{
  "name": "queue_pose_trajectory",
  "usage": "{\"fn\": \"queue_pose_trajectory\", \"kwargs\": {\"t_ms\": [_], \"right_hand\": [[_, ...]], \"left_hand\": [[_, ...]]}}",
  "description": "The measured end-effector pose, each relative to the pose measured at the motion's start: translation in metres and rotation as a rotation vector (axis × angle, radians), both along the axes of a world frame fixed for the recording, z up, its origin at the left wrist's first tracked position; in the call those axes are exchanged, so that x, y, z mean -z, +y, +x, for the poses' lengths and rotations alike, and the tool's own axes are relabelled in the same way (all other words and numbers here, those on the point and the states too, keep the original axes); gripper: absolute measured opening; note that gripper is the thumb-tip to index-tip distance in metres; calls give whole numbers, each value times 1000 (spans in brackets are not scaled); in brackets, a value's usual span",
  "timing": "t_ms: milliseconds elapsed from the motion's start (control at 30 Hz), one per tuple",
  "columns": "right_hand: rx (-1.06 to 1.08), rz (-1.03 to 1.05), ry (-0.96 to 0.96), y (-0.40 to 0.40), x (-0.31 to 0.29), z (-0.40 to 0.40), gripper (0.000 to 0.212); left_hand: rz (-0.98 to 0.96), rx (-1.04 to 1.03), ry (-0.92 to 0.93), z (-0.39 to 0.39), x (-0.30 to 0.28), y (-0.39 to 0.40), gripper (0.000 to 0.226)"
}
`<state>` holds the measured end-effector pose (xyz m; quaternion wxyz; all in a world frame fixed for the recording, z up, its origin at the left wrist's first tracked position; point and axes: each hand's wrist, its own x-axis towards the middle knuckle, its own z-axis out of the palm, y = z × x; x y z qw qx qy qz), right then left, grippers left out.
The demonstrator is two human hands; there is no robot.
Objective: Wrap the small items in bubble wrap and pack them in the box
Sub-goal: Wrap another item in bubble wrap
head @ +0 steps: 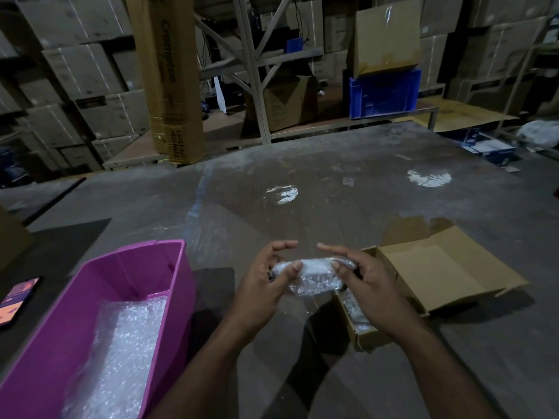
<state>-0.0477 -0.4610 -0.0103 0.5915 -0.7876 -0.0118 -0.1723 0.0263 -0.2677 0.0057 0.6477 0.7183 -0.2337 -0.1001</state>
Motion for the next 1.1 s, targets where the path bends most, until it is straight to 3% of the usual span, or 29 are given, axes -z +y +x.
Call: {"fn": "queue_pose_trajectory", "kwargs": {"t_ms": [100, 167, 367, 500, 600, 667, 767, 867, 1100], "right_hand": [[-8, 82, 29, 1, -3, -1, 23], [-13, 104, 47, 0, -4, -2, 31], [74, -127, 8, -12, 0, 0, 17], [81, -270, -14, -22, 0, 3, 5], [80, -327, -4, -31, -3, 4, 9], [55, -237, 13, -37, -7, 2, 10], [26, -83, 22, -40, -10, -2, 18], [27, -97, 32, -43, -8, -2, 18], [39, -186, 56, -48, -2, -2, 28]], "left_hand": [[-36, 17, 6, -3, -1, -5, 16], [-56, 26, 9, -3, -2, -8, 16], [-35, 161, 62, -2, -4, -10, 33], [49, 86, -22, 1, 0, -17, 14], [132, -21, -138, 7, 3, -24, 24], [107, -4, -103, 8, 3, -30, 30], [22, 77, 6, 6, 1, -38, 20], [-1, 101, 30, 5, 2, -41, 39], [-54, 159, 138, 7, 2, -48, 18]]}}
